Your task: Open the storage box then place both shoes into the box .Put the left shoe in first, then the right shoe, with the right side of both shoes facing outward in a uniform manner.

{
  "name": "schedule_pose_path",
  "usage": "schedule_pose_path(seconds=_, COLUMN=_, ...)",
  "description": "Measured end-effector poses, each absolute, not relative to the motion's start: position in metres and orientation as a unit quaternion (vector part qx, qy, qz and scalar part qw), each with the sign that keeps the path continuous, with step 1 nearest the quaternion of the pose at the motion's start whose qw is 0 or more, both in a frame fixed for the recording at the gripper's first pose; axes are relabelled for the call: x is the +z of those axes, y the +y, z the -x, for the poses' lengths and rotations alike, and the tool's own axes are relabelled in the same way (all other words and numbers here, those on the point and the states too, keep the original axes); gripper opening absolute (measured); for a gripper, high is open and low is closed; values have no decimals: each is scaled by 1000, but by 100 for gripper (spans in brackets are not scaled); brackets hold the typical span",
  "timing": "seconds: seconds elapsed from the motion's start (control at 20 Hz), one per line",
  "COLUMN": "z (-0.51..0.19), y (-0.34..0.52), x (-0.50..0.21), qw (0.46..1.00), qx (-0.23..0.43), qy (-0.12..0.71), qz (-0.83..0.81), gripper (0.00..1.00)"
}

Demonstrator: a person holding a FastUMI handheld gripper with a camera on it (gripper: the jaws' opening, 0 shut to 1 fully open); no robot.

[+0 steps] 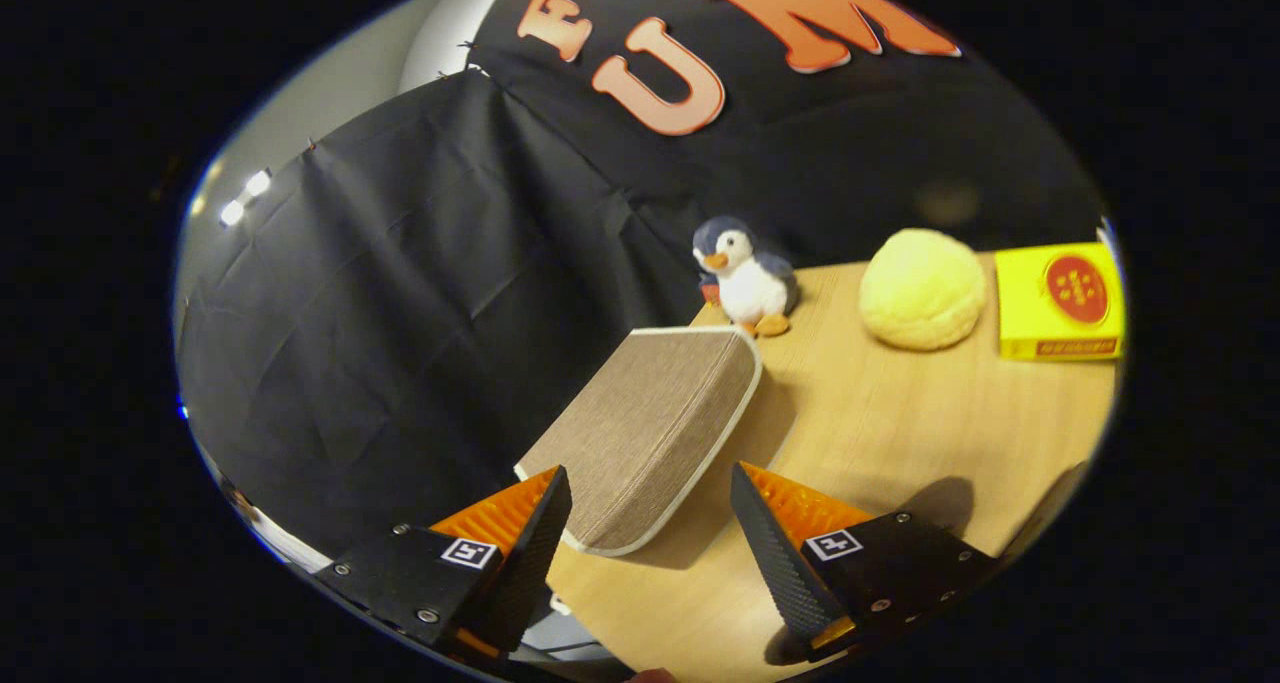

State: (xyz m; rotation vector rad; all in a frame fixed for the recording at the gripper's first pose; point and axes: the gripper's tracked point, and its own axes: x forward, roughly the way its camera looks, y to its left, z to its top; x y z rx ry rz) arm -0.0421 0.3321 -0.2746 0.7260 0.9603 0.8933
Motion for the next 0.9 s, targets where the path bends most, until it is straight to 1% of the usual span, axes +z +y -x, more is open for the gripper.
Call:
schedule_pose_path(seconds=0.25, z=54, y=364, x=-296, qw=643, qx=432, qy=486, qz=-405, gripper=96)
schedule_pose_path(seconds=0.4, z=65, y=380, x=-313, qw=607, qx=434, qy=513, qz=-424, gripper=96)
schedule_pose_path(seconds=0.55, z=66, y=385, x=-305, qw=562, qx=438, qy=499, qz=-493, gripper=96)
schedule_pose_path(seconds=0.75, z=70, y=391, x=-328, qw=550, qx=419, qy=503, qz=-519, gripper=95)
schedule_pose_path(seconds=0.9, z=68, y=398, x=-320, qw=527, qx=419, qy=485, qz=-558, gripper=94)
